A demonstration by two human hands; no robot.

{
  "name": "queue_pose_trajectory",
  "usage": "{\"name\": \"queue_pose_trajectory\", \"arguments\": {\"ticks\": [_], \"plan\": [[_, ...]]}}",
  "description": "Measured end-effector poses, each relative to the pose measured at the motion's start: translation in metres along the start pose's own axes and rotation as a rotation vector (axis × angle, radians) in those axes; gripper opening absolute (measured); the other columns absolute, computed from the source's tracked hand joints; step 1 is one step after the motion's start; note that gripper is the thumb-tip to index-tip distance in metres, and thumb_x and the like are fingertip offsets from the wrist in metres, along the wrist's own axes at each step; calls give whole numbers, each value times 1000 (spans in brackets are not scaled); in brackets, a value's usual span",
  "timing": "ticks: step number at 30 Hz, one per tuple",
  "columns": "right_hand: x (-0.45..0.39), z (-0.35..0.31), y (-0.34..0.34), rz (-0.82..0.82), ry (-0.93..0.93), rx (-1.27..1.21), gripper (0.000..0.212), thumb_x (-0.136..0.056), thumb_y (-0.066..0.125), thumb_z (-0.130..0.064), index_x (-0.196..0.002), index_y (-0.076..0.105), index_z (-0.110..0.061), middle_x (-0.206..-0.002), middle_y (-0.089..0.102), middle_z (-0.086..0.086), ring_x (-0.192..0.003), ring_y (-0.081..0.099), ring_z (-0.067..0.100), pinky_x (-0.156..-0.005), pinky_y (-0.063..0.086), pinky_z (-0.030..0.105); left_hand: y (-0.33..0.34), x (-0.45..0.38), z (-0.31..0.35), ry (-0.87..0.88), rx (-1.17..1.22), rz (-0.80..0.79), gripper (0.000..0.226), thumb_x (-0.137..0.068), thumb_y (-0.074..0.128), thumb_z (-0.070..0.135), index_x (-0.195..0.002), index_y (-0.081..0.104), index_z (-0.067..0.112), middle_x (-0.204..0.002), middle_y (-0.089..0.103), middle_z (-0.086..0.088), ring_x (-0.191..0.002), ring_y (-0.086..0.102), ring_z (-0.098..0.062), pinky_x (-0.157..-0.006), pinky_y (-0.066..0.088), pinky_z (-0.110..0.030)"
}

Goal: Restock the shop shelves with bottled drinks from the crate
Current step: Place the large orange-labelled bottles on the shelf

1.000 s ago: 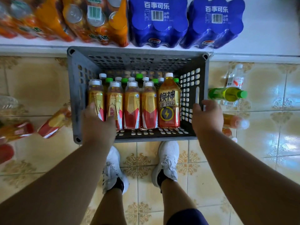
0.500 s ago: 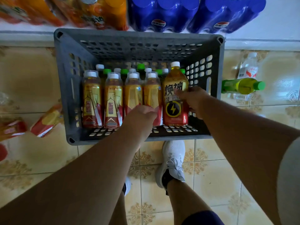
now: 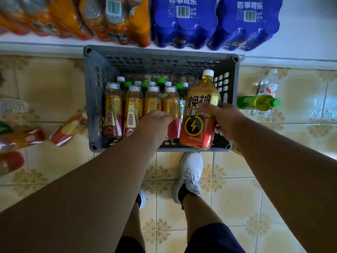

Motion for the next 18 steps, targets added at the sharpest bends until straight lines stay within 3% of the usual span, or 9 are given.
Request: {"name": "queue_pose_trajectory", "arguments": {"ticks": [1,3,6,9,12,18], "plan": [[18,-4,-1,-33,-8,-21,69,-56,88,-49,-111,63,-16,-87,79,2,-80,77,21,-65,58,34,-1,8,8,0,1,1,12,-100,56,31,-103,67,27,-114,71,-6,-106,68,-25,-93,55,-44],[55,-15,0,-104,-35,-78,78,-51,88,-47,-116,63,-11,-95,78,9,-90,76,30,-75,60,42,-7,28,25,-34,39,19,41,-103,47,47,-117,66,14,-124,68,-15,-113,65,-35,-100,52,-51],[115,-40,10,-223,-81,-138,82,-53,89,-43,-122,62,-7,-111,74,17,-101,72,38,-89,57,50,-16,66,46,-113,142,22,77,-81,34,84,-109,72,23,-114,74,-12,-106,69,-34,-102,49,-54],[179,-70,22,-292,-161,-167,63,-65,85,-39,-117,67,-9,-110,75,16,-102,71,40,-91,57,51,-27,113,70,-71,319,-102,81,-73,39,89,-104,77,24,-99,79,-11,-92,76,-32,-92,56,-53],[242,-99,33,-269,-243,-206,54,-73,76,-41,-114,68,-7,-105,76,15,-98,73,39,-89,58,50,-43,167,95,31,377,-185,79,-75,44,87,-109,76,23,-105,77,-14,-95,76,-33,-85,58,-50],[373,-134,38,-269,-375,-322,44,-92,66,-42,-120,65,-9,-107,76,13,-96,75,32,-84,61,48,-72,305,133,249,402,-106,68,-73,48,86,-103,77,32,-108,78,-9,-98,75,-33,-94,54,-57]]}}
Point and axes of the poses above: each hand's wrist, its own x-axis away from the middle knuckle, its own y-axis out of the palm, z = x × y, the point moved 2 cm from there along -x, towards the middle knuckle
